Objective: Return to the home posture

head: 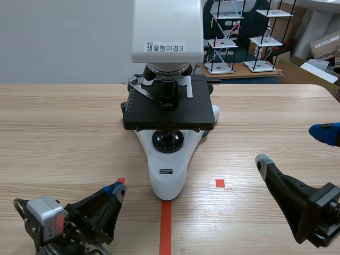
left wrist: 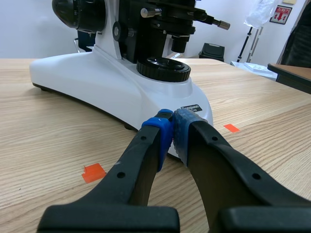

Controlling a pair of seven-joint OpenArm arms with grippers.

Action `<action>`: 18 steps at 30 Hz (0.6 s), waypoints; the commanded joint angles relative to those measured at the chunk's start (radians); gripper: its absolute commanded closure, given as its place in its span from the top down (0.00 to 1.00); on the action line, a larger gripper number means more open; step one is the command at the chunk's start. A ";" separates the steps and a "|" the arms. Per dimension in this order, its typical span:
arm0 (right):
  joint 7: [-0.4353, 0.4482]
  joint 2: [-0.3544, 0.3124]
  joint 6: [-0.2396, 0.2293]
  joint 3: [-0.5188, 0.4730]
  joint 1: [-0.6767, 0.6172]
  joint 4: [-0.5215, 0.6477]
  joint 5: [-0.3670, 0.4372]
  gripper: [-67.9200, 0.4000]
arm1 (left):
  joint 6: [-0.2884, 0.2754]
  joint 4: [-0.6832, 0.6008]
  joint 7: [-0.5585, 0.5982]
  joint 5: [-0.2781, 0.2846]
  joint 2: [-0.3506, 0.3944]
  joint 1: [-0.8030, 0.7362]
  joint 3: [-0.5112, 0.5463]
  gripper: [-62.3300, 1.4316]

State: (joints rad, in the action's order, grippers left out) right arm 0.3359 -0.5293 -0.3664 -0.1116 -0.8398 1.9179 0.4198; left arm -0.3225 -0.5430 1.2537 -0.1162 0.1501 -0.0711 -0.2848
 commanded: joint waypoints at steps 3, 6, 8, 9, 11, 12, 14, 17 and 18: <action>0.018 -0.013 0.000 -0.012 0.011 0.011 0.011 0.94 | -0.002 -0.024 0.014 0.000 0.000 0.005 0.002 0.07; 0.018 -0.013 0.000 -0.012 0.011 0.011 0.011 0.94 | -0.002 -0.024 0.014 0.000 0.000 0.005 0.002 0.07; 0.018 -0.013 0.000 -0.012 0.011 0.011 0.011 0.94 | -0.002 -0.024 0.014 0.000 0.000 0.005 0.002 0.07; 0.018 -0.013 0.000 -0.012 0.011 0.011 0.011 0.94 | -0.002 -0.024 0.013 0.000 0.000 0.005 0.002 0.07; 0.018 -0.013 0.000 -0.012 0.011 0.011 0.011 0.94 | -0.002 -0.024 0.013 0.000 0.000 0.005 0.002 0.07; 0.018 -0.013 0.000 -0.012 0.011 0.011 0.011 0.94 | -0.002 -0.024 0.013 0.000 0.000 0.005 0.002 0.07; 0.018 -0.013 0.000 -0.012 0.011 0.011 0.011 0.94 | -0.002 -0.024 0.013 0.000 0.000 0.005 0.002 0.07; 0.018 -0.013 0.000 -0.012 0.011 0.011 0.011 0.94 | -0.002 -0.024 0.013 0.000 0.000 0.005 0.002 0.07; 0.018 -0.013 0.000 -0.012 0.011 0.011 0.011 0.94 | -0.002 -0.024 0.013 0.000 0.000 0.005 0.002 0.07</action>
State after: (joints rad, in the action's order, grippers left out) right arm 0.3359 -0.5293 -0.3664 -0.1116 -0.8398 1.9179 0.4198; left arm -0.3225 -0.5430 1.2537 -0.1162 0.1501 -0.0711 -0.2848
